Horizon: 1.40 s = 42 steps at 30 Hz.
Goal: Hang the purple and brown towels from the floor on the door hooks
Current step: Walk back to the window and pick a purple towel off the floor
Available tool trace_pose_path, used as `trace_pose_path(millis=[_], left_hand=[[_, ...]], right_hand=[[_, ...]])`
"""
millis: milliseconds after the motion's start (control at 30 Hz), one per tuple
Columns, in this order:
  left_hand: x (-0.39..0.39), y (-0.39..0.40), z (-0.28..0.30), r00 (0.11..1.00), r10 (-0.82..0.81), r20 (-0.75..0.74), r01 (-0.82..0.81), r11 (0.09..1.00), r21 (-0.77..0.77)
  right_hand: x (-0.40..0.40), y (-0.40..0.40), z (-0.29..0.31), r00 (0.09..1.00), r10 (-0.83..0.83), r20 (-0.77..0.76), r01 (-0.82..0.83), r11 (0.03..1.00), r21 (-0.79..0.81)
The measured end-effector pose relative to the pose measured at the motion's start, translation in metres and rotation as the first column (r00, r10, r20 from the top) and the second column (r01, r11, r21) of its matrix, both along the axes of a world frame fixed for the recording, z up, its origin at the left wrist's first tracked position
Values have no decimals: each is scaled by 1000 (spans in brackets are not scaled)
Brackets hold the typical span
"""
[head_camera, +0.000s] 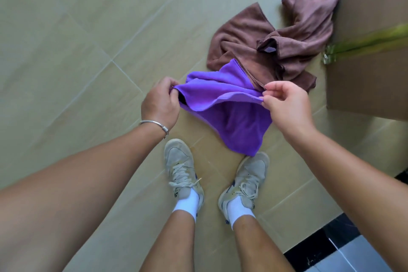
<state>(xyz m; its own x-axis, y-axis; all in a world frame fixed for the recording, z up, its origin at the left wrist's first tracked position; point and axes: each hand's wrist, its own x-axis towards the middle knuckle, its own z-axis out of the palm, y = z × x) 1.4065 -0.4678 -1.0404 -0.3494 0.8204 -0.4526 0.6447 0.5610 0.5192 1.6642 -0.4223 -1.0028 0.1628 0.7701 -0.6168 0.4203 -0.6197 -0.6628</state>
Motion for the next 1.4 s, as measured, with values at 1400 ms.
trace_pose_path(millis=[1400], left_hand=[[-79, 132, 255, 916, 134, 378, -358, 698, 621]], right_hand=[[-59, 105, 179, 538, 561, 629, -754, 654, 61]])
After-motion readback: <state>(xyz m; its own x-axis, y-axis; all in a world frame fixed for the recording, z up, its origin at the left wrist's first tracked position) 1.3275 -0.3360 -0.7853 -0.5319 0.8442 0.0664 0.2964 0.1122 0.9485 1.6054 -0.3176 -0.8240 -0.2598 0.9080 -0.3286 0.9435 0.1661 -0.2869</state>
